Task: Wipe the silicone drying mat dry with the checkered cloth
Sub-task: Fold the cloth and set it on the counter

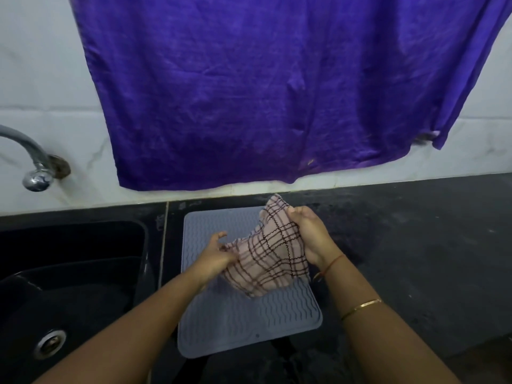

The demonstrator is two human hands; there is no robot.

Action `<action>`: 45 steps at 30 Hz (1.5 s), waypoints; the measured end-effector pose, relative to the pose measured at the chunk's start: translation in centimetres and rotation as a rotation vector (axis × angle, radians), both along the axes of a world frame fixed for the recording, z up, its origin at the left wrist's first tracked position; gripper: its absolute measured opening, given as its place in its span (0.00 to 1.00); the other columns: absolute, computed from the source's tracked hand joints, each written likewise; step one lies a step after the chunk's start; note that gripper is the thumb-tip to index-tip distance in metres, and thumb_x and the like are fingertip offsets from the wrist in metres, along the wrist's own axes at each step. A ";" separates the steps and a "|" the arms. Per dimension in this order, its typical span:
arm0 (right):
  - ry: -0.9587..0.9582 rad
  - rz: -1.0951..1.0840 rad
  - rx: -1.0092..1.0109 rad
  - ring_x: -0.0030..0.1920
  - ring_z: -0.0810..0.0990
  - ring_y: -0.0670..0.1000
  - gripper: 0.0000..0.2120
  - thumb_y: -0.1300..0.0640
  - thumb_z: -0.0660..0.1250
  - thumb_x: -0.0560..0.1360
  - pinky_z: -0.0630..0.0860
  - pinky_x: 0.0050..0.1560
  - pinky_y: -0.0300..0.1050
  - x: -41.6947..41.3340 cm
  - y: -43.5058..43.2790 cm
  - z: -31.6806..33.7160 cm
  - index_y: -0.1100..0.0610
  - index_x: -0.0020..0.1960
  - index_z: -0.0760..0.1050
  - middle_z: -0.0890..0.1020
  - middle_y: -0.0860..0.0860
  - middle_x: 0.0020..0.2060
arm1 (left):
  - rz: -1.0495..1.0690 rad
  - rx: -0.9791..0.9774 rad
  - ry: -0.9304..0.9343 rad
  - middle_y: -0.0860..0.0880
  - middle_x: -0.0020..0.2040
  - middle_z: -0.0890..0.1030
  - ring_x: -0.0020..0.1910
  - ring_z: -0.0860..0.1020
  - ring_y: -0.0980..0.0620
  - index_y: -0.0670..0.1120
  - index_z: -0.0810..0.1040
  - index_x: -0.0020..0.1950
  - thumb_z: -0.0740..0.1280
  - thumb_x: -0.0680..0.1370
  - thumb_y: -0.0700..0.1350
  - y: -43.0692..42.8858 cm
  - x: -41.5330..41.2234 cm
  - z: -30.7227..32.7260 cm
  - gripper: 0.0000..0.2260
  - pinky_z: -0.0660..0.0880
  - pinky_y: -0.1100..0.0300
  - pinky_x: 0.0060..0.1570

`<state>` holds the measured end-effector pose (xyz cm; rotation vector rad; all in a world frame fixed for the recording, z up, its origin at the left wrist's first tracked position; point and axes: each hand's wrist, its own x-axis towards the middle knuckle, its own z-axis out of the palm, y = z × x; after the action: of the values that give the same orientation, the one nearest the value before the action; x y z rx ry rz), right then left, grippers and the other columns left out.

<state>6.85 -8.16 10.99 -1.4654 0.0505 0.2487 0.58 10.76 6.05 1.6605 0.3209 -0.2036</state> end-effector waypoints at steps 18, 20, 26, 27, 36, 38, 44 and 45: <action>-0.139 0.547 -0.113 0.55 0.77 0.57 0.23 0.45 0.63 0.74 0.72 0.61 0.56 6.6 -4.9 2.2 0.63 0.58 0.72 0.78 0.64 0.58 | -0.127 -0.171 -0.231 0.42 0.54 0.83 0.55 0.81 0.45 0.42 0.77 0.59 0.70 0.73 0.43 -5.3 4.1 8.4 0.15 0.76 0.50 0.57; -0.033 0.457 0.078 0.61 0.75 0.59 0.32 0.37 0.59 0.72 0.70 0.65 0.59 6.7 -5.6 -0.3 0.61 0.65 0.70 0.75 0.63 0.63 | -0.065 -0.231 -0.251 0.42 0.54 0.83 0.55 0.80 0.45 0.42 0.77 0.59 0.69 0.73 0.45 -5.2 4.4 9.0 0.16 0.76 0.49 0.57; 0.216 0.557 0.452 0.62 0.72 0.60 0.44 0.25 0.59 0.61 0.71 0.55 0.53 4.2 -3.3 -5.8 0.54 0.67 0.72 0.73 0.61 0.65 | 0.048 -0.335 -0.221 0.44 0.47 0.84 0.47 0.82 0.49 0.41 0.79 0.54 0.67 0.74 0.46 -4.8 4.9 9.2 0.12 0.79 0.56 0.46; 0.216 0.576 0.490 0.63 0.73 0.60 0.43 0.27 0.59 0.62 0.71 0.58 0.55 3.9 -2.9 -5.8 0.55 0.67 0.72 0.74 0.61 0.64 | 0.074 -0.350 -0.207 0.43 0.49 0.84 0.49 0.82 0.47 0.40 0.79 0.56 0.67 0.75 0.47 -4.6 4.9 8.8 0.14 0.79 0.54 0.48; 0.202 0.391 0.296 0.46 0.83 0.55 0.08 0.61 0.62 0.78 0.81 0.45 0.53 5.7 -3.6 -4.4 0.58 0.56 0.74 0.82 0.58 0.49 | -0.092 -0.158 0.112 0.41 0.56 0.82 0.57 0.79 0.44 0.41 0.77 0.61 0.67 0.75 0.48 -0.5 4.1 6.1 0.17 0.74 0.44 0.60; 0.220 0.400 0.267 0.47 0.83 0.55 0.08 0.61 0.61 0.78 0.81 0.45 0.53 5.8 -3.8 -4.2 0.57 0.56 0.73 0.82 0.58 0.50 | -0.208 -0.144 0.194 0.40 0.58 0.81 0.59 0.79 0.44 0.40 0.75 0.63 0.70 0.72 0.41 0.2 3.8 5.6 0.20 0.73 0.44 0.62; 0.291 0.324 0.125 0.48 0.81 0.58 0.12 0.64 0.65 0.76 0.82 0.43 0.52 6.1 -3.0 -3.3 0.65 0.59 0.73 0.80 0.63 0.53 | 0.028 -0.129 0.190 0.37 0.55 0.81 0.55 0.80 0.41 0.35 0.74 0.61 0.69 0.71 0.33 0.6 4.5 4.2 0.18 0.74 0.43 0.60; 0.290 0.282 0.093 0.47 0.81 0.58 0.13 0.65 0.66 0.75 0.81 0.43 0.51 6.2 -2.7 -3.1 0.68 0.59 0.73 0.80 0.65 0.54 | 0.083 -0.112 0.167 0.37 0.56 0.81 0.55 0.80 0.41 0.35 0.73 0.61 0.70 0.71 0.33 0.5 4.7 4.0 0.19 0.74 0.43 0.60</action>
<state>13.03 -10.86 7.88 -1.3331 0.0657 0.6835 5.32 11.25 10.05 1.5197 0.4951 -0.2938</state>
